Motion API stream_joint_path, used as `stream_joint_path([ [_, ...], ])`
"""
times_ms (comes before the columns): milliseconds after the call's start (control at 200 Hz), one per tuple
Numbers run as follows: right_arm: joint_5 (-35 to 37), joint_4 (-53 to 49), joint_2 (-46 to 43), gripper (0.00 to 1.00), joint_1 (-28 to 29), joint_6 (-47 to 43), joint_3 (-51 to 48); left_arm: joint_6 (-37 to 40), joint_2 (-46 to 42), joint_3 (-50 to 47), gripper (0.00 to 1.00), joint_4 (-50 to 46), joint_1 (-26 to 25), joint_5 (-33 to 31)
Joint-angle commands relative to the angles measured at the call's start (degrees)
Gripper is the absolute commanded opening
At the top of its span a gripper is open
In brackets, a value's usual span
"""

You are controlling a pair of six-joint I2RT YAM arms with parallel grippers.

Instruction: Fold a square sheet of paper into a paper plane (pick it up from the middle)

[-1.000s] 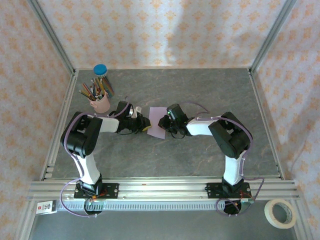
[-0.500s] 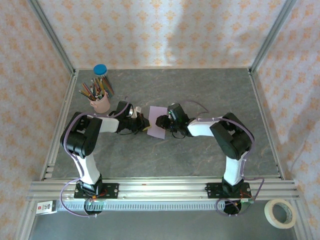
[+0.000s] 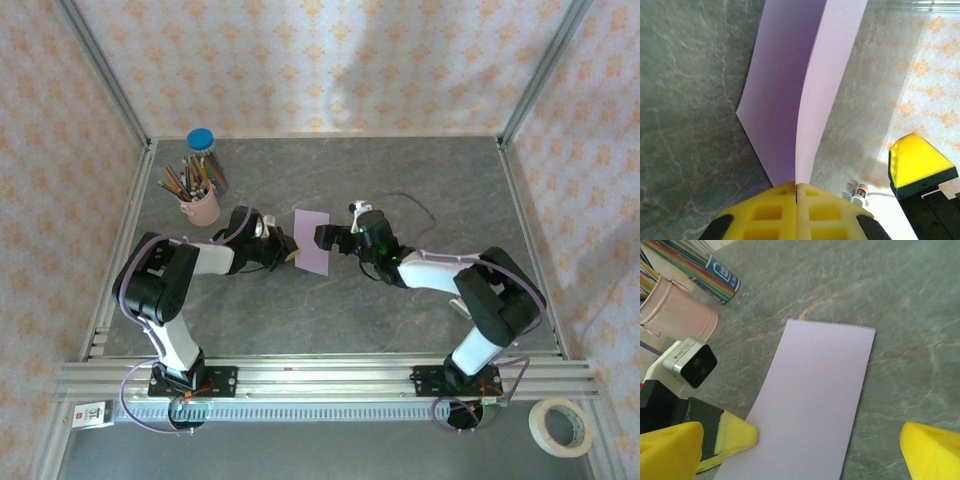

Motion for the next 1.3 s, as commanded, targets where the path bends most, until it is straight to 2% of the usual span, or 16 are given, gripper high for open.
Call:
stream_joint_path([
  [0,4.2,6.1,-3.6,1.0,-0.2,-8.9,-2.8,-8.3,-1.9,-1.7,0.03,6.9,-1.8,-2.7],
  [95,2.7,9.0,-5.5,1.0,-0.2,-13.5,-5.6,-11.1,-1.6,-1.9,0.03,8.9,-3.1,-3.7],
  [330,-3.9,4.5,-6.1,0.99,1.3,-23.5,-5.3,-12.8,0.1,-0.6,0.03,9.5,-4.8,-4.3],
  [455,-5.1,1.7,-5.0,0.9,3.9,-28.5,-4.4,-10.5,0.6,0.8,0.02,6.0,-4.9,-4.7],
  [591,-5.1,-2.1,-3.5,0.75,7.0,-32.7,-3.2,-9.4,0.6,1.1,0.02,4.5,-4.8,-5.1],
  [716,-4.8,-2.9,-3.4,0.67,9.1,-34.5,-3.7,-9.3,0.8,1.2,0.02,3.8,-4.8,-5.2],
  [851,-2.0,-1.6,-3.3,0.56,11.0,-36.6,-4.8,-9.4,0.8,1.4,0.02,3.7,-4.8,-5.0],
  [951,0.8,-0.7,-2.0,0.52,12.1,-38.7,-4.8,-9.4,0.7,1.3,0.02,3.8,-4.9,-4.9],
  [1296,6.2,0.3,2.2,0.56,13.7,-41.3,-3.9,-9.3,0.6,1.6,0.02,3.8,-4.8,-4.5],
])
